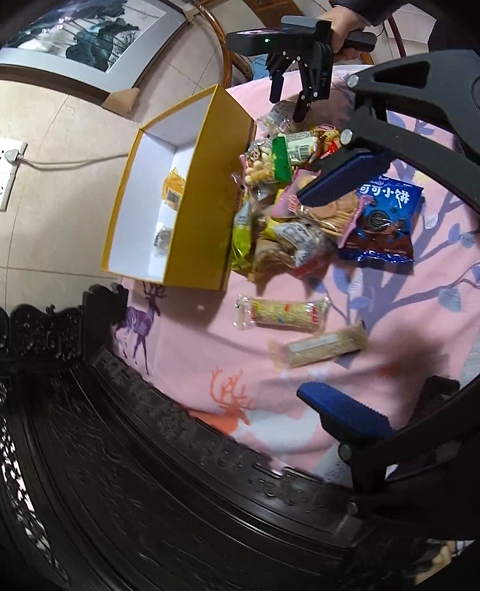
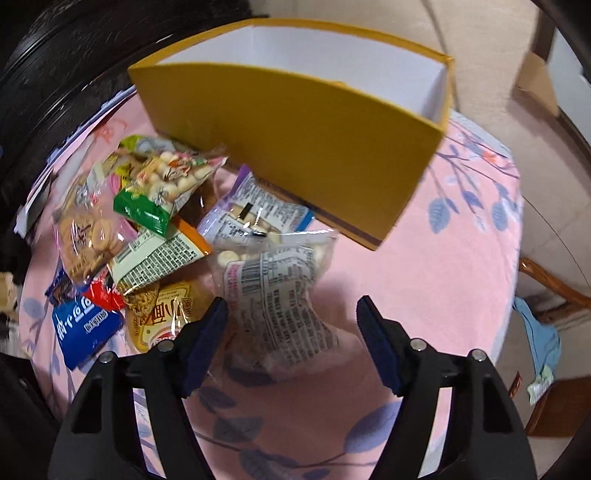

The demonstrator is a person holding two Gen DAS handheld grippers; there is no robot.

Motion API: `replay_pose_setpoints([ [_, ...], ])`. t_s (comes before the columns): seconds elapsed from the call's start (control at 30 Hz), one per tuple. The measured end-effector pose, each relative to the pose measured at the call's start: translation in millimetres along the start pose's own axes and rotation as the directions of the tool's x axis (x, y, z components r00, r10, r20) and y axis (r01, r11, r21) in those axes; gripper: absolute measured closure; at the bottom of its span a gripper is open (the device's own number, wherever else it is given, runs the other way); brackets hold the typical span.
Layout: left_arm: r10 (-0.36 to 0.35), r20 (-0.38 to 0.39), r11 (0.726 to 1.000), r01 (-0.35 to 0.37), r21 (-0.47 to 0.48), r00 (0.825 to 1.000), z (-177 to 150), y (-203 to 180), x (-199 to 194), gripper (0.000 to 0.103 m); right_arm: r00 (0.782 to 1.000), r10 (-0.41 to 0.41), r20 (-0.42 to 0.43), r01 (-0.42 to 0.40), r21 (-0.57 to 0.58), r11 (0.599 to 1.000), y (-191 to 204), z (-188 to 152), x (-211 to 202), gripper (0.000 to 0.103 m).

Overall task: Organize snacks
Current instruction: 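Grasp the blue cookie bag with the left tool while the right tool grasps the clear candy bag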

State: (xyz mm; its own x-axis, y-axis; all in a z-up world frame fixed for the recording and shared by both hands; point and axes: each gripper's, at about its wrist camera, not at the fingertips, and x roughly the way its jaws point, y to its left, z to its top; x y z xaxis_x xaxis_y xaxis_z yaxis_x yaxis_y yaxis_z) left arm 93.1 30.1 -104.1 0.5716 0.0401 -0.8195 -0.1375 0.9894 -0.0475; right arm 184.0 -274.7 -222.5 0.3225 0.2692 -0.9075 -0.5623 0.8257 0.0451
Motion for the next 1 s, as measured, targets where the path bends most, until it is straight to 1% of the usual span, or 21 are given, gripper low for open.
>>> replay_pose_setpoints([
  [0.1,0.015,-0.018,1.000,-0.015,-0.012,1.000,-6,-2,0,0.006,0.999,0.018,-0.027,-0.019,-0.045,0.999,3,1,13,0.037],
  [0.13,0.016,-0.023,1.000,-0.017,-0.013,1.000,-8,-3,0,0.006,0.999,0.025,-0.034,-0.027,-0.044,0.999,4,0,16,0.048],
  [0.17,0.016,-0.029,1.000,-0.016,-0.012,0.999,-11,-5,0,0.006,0.999,0.029,-0.039,-0.030,-0.039,0.999,4,-1,18,0.055],
  [0.2,0.015,-0.033,1.000,-0.015,-0.010,0.999,-12,-8,1,0.006,0.999,0.041,-0.036,-0.042,-0.031,0.999,4,-1,17,0.060],
  [0.23,0.011,-0.037,1.000,-0.011,-0.005,0.999,-14,-10,2,0.006,0.998,0.058,-0.033,-0.059,-0.019,0.998,3,-1,14,0.069],
  [0.27,0.003,-0.043,1.000,-0.003,0.004,0.999,-16,-14,4,0.006,0.998,0.055,-0.029,-0.056,-0.010,0.998,3,-2,12,0.071],
  [0.33,-0.022,-0.056,0.999,0.024,0.027,0.998,-22,-22,11,0.006,0.998,0.057,-0.010,-0.057,0.025,0.998,0,-7,6,0.072],
  [0.43,-0.045,-0.110,0.994,0.056,0.097,0.993,-37,-41,30,0.006,0.997,0.075,0.010,-0.075,0.111,0.991,-10,-18,-5,0.072],
  [0.47,-0.059,-0.131,0.989,0.076,0.127,0.990,-44,-48,37,0.006,0.997,0.078,0.017,-0.079,0.135,0.988,-12,-22,-9,0.072],
  [0.53,-0.062,-0.169,0.982,0.090,0.165,0.984,-58,-59,50,0.006,0.996,0.082,0.032,-0.086,0.166,0.982,-15,-33,-19,0.072],
  [0.6,-0.058,-0.220,0.975,0.102,0.196,0.974,-71,-69,65,0.006,0.995,0.095,0.039,-0.101,0.197,0.975,-14,-42,-26,0.072],
  [0.73,-0.061,-0.286,0.969,0.125,0.213,0.956,-87,-82,93,0.006,0.990,0.131,0.045,-0.138,0.257,0.957,-16,-61,-38,0.072],
  [0.87,-0.066,-0.337,0.969,0.140,0.201,0.939,-96,-86,116,0.005,0.988,0.147,0.049,-0.155,0.272,0.950,-7,-64,-43,0.072],
  [0.9,-0.073,-0.348,0.970,0.148,0.195,0.935,-98,-86,120,0.003,0.987,0.150,0.052,-0.159,0.272,0.949,-6,-65,-45,0.072],
  [1.0,-0.100,-0.357,0.970,0.171,0.172,0.929,-97,-87,127,0.003,0.987,0.149,0.064,-0.160,0.272,0.949,0,-65,-50,0.072],
])
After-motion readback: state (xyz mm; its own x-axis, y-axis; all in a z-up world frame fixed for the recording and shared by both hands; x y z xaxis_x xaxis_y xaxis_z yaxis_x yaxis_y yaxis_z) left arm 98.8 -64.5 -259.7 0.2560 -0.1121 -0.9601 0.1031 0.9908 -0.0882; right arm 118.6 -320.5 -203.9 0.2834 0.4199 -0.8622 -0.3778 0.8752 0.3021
